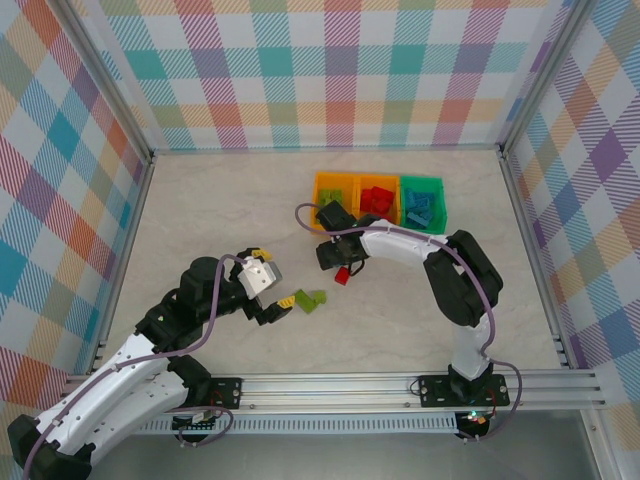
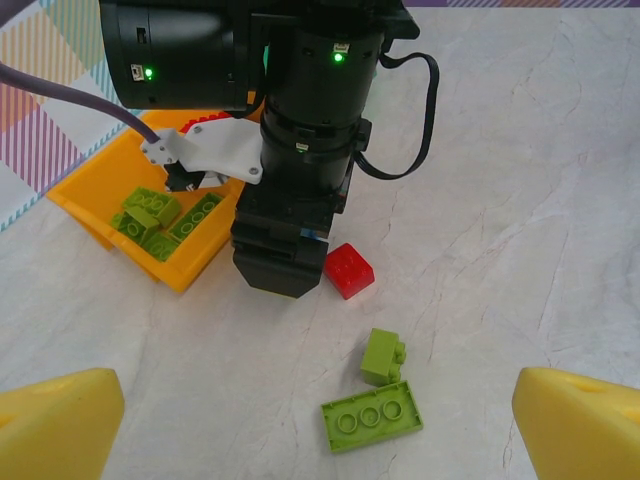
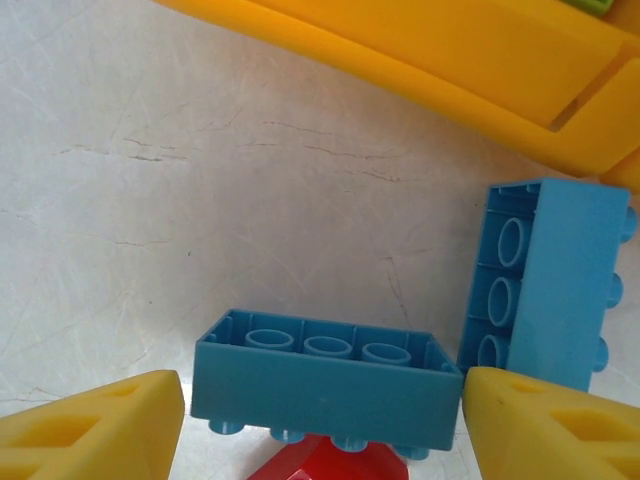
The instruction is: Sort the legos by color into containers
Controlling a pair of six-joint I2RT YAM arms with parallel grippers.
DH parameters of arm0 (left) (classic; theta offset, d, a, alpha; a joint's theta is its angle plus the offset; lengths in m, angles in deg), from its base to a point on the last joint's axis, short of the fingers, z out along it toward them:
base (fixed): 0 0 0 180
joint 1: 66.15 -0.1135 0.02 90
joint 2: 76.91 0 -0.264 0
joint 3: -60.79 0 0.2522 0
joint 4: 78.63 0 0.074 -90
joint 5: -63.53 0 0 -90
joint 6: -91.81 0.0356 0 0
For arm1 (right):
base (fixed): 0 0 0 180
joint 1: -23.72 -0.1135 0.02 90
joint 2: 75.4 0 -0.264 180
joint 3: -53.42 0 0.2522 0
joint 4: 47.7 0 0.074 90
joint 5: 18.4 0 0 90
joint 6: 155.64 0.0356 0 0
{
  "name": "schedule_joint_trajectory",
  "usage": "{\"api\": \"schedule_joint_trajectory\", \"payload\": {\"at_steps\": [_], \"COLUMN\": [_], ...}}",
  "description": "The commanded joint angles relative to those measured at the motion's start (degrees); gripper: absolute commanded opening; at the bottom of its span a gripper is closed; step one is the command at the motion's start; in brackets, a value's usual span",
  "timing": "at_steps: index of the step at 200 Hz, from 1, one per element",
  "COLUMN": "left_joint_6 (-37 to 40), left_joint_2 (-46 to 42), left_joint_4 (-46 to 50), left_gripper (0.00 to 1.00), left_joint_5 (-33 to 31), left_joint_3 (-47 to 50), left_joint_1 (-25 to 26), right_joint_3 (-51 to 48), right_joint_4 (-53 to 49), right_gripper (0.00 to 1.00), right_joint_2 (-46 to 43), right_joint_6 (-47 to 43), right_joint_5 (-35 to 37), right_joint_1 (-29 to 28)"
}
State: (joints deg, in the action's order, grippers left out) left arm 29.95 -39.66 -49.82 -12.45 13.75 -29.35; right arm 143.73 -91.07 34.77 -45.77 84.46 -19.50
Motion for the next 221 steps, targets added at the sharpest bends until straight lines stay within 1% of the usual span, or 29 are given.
{"api": "schedule_joint_trajectory", "payload": {"at_steps": [1, 23, 30, 41, 60, 76, 102, 126, 145, 148, 164, 184, 205, 221], "left_joint_6": [0.98, 0.88, 0.99, 1.0, 0.96, 1.04, 1.59, 2.91, 6.01, 6.42, 8.09, 9.06, 9.17, 8.26], "left_joint_2": [-0.7, -0.69, -0.69, -0.67, -0.6, -0.58, -0.65, -0.93, -1.38, -1.52, -2.32, -3.28, -3.77, -3.86], "left_joint_4": [0.2, 0.24, 0.24, 0.18, 0.15, 0.14, 0.31, 0.41, 0.41, 2.01, 2.27, 1.91, 1.4, 1.39], "left_gripper": [1.0, 1.0, 1.0, 1.0, 1.0, 1.0, 1.0, 1.0, 1.0, 1.0, 1.0, 1.0, 1.0, 1.0], "left_joint_5": [0.81, 0.9, 0.92, 1.0, 1.09, 1.1, 1.39, 2.58, 5.58, 6.11, 8.09, 8.89, 8.67, 7.73], "left_joint_3": [-1.52, -1.53, -1.45, -1.45, -1.44, -1.45, -1.35, -1.03, -0.49, -0.3, 0.35, 0.91, 1.2, 1.2], "left_joint_1": [-0.67, -0.67, -0.74, -0.67, -0.67, -0.67, -0.67, -0.7, -0.67, -0.67, -0.67, -0.67, -0.67, -0.67], "right_joint_3": [0.78, 0.71, 0.7, 1.09, 2.1, 3.23, 4.54, 4.84, 3.15, 2.66, -0.4, -4.3, -6.89, -8.57], "right_joint_4": [-1.75, -1.89, -1.75, -1.77, -1.65, -1.55, -1.42, -1.93, -1.26, -0.98, 0.85, 3.25, 4.33, 5.21], "right_gripper": [0.71, 0.7, 0.72, 0.79, 0.8, 0.76, 0.67, 0.6, 0.56, 0.55, 0.54, 0.52, 0.51, 0.5], "right_joint_2": [1.7, 2.14, 2.34, 2.8, 4.09, 5.41, 6.84, 6.28, 3.05, 2.24, -2.84, -9.92, -16.63, -20.75], "right_joint_6": [1.02, 1.12, 1.2, 1.3, 1.3, 1.3, 1.34, 1.41, 1.56, 1.61, 1.91, 2.31, 3.35, 3.1], "right_joint_5": [-1.11, -0.73, -0.82, -0.57, -0.65, -0.56, -0.51, -0.46, -0.86, -0.9, -1.01, 0.08, 0.76, 0.84], "right_joint_1": [-0.8, -1.29, -1.38, -1.52, -1.6, -1.6, -1.6, -1.6, -1.64, -1.64, -1.6, -1.24, 1.47, 5.8]}}
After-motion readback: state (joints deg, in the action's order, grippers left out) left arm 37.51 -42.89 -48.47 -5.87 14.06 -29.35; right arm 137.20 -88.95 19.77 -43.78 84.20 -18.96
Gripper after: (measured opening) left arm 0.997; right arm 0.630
